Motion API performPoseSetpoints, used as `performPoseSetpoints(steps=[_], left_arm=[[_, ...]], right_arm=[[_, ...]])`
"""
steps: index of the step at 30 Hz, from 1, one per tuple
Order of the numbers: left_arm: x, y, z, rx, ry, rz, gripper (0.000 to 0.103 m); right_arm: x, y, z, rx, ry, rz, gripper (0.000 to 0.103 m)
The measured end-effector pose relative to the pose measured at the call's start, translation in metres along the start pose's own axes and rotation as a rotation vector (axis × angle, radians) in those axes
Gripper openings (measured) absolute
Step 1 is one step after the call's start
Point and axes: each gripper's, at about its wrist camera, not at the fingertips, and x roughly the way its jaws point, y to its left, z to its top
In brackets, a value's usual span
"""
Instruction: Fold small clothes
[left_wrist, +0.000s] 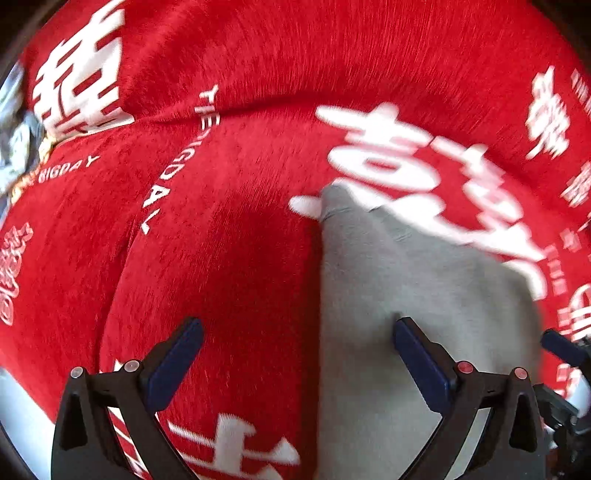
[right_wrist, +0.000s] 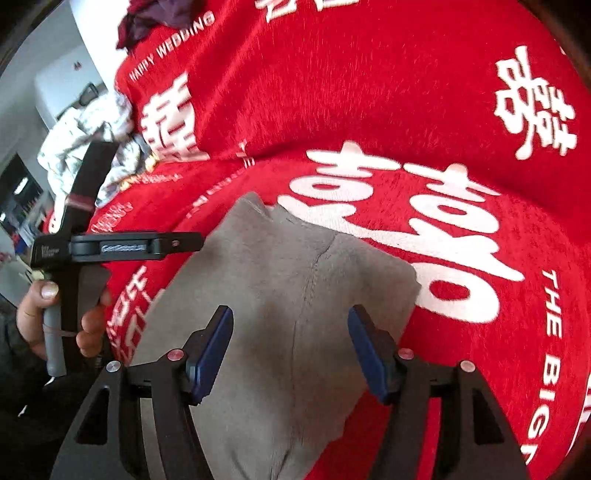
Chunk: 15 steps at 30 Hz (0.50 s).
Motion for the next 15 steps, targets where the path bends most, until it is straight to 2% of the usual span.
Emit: performPoseSetpoints(steps=[3, 4, 8, 12, 15], left_arm=[[0.018, -0.004, 0.003, 0.011, 0.023, 0.02, 0.103], [0.022, -0.003, 0.005, 0.001, 0.029, 0.014, 0.103], [0.03, -0.002, 0.011, -0.017, 0.036, 0.003, 0.103], [0.024, -0.005, 0.016, -0.001, 0.035, 0.019, 0.103], [0.0, -0.005, 0.009, 0.025, -0.015, 0.019, 0.103]], right_arm=[[0.034, -0.017, 0.006, 0.052, 0.071, -0.057, 0.068], [0.041, -0.024, 0.007, 0.071, 0.074, -0.076, 0.068], [0.047, -0.048, 0.021, 0.206, 0.053, -0.051, 0.068], [0.05, -0.036, 0.029, 0.135, 0.09, -0.12, 0.068], [0.031, -0.021, 0.024, 0.085, 0.072, -0.152, 0.069]])
